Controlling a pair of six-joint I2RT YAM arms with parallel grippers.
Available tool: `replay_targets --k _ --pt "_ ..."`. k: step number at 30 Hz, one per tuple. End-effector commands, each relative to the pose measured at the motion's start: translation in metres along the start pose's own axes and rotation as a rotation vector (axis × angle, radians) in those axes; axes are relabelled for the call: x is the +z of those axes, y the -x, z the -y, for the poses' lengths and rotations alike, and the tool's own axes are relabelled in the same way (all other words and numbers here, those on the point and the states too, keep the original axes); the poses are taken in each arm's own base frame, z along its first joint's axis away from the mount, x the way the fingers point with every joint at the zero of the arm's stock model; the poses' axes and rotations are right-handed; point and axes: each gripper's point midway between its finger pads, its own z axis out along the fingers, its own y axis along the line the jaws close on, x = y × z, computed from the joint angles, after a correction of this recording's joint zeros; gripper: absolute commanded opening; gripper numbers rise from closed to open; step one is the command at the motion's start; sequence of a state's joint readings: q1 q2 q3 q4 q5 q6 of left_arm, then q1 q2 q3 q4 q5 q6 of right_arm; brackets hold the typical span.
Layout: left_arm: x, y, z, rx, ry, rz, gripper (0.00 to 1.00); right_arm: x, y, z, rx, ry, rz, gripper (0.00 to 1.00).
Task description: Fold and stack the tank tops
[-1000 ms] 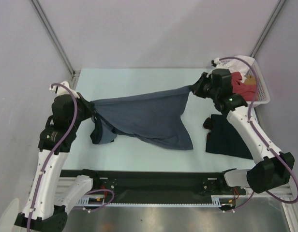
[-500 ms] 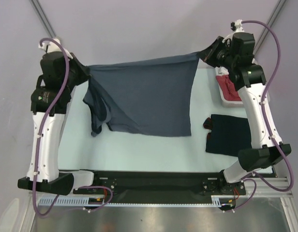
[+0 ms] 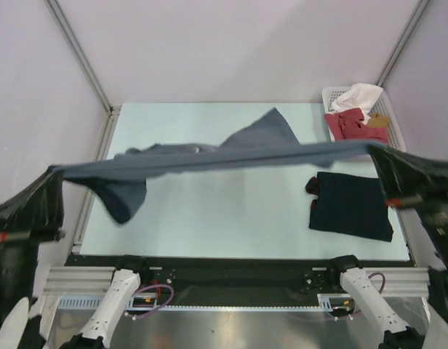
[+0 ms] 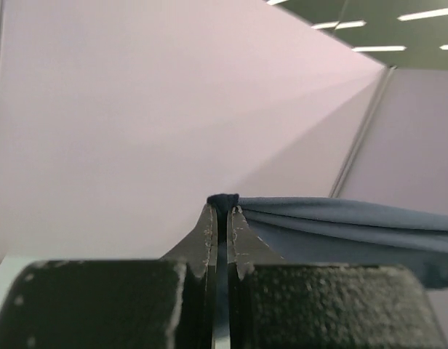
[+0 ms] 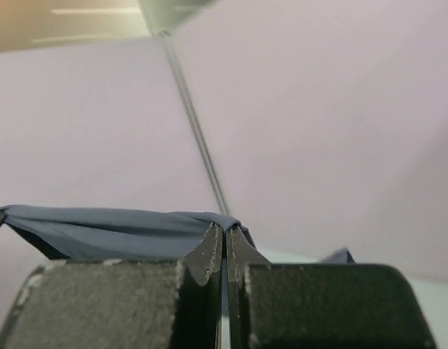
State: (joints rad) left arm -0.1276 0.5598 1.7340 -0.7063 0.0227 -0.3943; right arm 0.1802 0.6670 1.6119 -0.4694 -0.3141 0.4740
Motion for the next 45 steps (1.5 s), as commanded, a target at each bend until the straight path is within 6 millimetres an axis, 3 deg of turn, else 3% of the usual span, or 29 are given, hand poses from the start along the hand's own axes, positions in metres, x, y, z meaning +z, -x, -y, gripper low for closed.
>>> replay_targets --k 1,5,6,9,11,12,13,15,16,18,19,23,24,25,26,27,28,29,31,32,33,34,35,37,38,39,40,41,45 --pt "0.012 0.000 -0.009 0.038 0.039 0.022 0.00 0.000 0.007 0.004 -0.066 -0.031 0.006 0.00" --pt "0.035 -0.014 -0.008 -0.007 0.036 -0.054 0.00 0.003 0.012 0.002 -0.066 -0.044 -0.020 0.00" --pt "0.041 -0.013 -0.009 -0.024 0.054 -0.070 0.00 0.020 0.002 0.017 -0.056 -0.078 -0.068 0.00" --pt "0.083 -0.075 -0.037 -0.071 0.182 -0.314 0.00 0.043 -0.021 0.041 -0.025 -0.136 -0.177 0.00" --pt "0.107 -0.117 -0.047 -0.095 0.187 -0.422 0.00 0.066 -0.048 0.064 0.015 -0.170 -0.243 0.00" --pt "0.113 -0.158 -0.061 -0.111 0.208 -0.508 0.00 0.074 -0.074 0.082 0.045 -0.203 -0.299 0.00" --pt "0.127 -0.167 -0.062 -0.128 0.189 -0.483 0.00 0.082 -0.092 0.098 0.065 -0.234 -0.328 0.00" --pt "0.132 -0.226 -0.086 -0.152 0.229 -0.565 0.00 0.095 -0.133 0.127 0.103 -0.272 -0.375 0.00" --pt "0.144 -0.234 -0.090 -0.166 0.224 -0.532 0.00 0.099 -0.148 0.141 0.113 -0.301 -0.392 0.00" --pt "0.148 -0.289 -0.115 -0.184 0.280 -0.601 0.00 0.112 -0.189 0.172 0.139 -0.344 -0.441 0.00" --pt "0.162 -0.294 -0.117 -0.198 0.263 -0.556 0.00 0.116 -0.200 0.182 0.144 -0.359 -0.449 0.00" --pt "0.185 -0.385 -0.153 -0.246 0.307 -0.630 0.00 0.146 -0.256 0.234 0.173 -0.413 -0.451 0.00" --pt "0.189 -0.399 -0.161 -0.252 0.330 -0.638 0.00 0.151 -0.289 0.260 0.202 -0.463 -0.494 0.00" --pt "0.199 -0.409 -0.166 -0.272 0.337 -0.622 0.00 0.158 -0.300 0.271 0.208 -0.472 -0.496 0.00" --pt "0.201 -0.443 -0.180 -0.282 0.370 -0.675 0.00 0.168 -0.305 0.282 0.210 -0.476 -0.469 0.00" --pt "0.212 -0.449 -0.182 -0.291 0.367 -0.671 0.00 0.171 -0.338 0.309 0.246 -0.527 -0.503 0.00" --pt "0.221 -0.460 -0.184 -0.305 0.355 -0.675 0.00 0.176 -0.346 0.321 0.256 -0.545 -0.494 0.00" --pt "0.221 -0.493 -0.195 -0.317 0.378 -0.734 0.00 0.189 -0.347 0.331 0.257 -0.541 -0.461 0.00" --pt "0.246 -0.504 -0.196 -0.329 0.359 -0.742 0.00 0.192 -0.379 0.368 0.284 -0.605 -0.481 0.00" --pt "0.244 -0.537 -0.210 -0.331 0.393 -0.800 0.01 0.195 -0.386 0.379 0.291 -0.624 -0.481 0.00" --pt "0.271 -0.530 -0.209 -0.326 0.375 -0.769 0.00 0.212 -0.375 0.386 0.288 -0.618 -0.442 0.00" --pt "0.275 -0.542 -0.213 -0.319 0.383 -0.795 0.00 0.208 -0.401 0.410 0.310 -0.648 -0.478 0.00" --pt "0.268 -0.575 -0.226 -0.328 0.409 -0.867 0.00 0.214 -0.402 0.418 0.325 -0.647 -0.466 0.00" --pt "0.293 -0.576 -0.228 -0.335 0.391 -0.855 0.00 0.233 -0.398 0.432 0.328 -0.632 -0.436 0.00" --pt "0.291 -0.599 -0.235 -0.351 0.395 -0.892 0.00 0.229 -0.416 0.450 0.339 -0.655 -0.453 0.00" --pt "0.308 -0.592 -0.234 -0.352 0.375 -0.861 0.00 0.242 -0.406 0.454 0.329 -0.636 -0.423 0.00" --pt "0.303 -0.610 -0.241 -0.362 0.394 -0.896 0.00 0.246 -0.407 0.458 0.333 -0.628 -0.426 0.00" --pt "0.305 -0.613 -0.243 -0.363 0.395 -0.897 0.00 0.241 -0.424 0.472 0.343 -0.641 -0.447 0.00" --pt "0.316 -0.615 -0.245 -0.373 0.383 -0.885 0.00 0.250 -0.431 0.483 0.369 -0.610 -0.455 0.00"
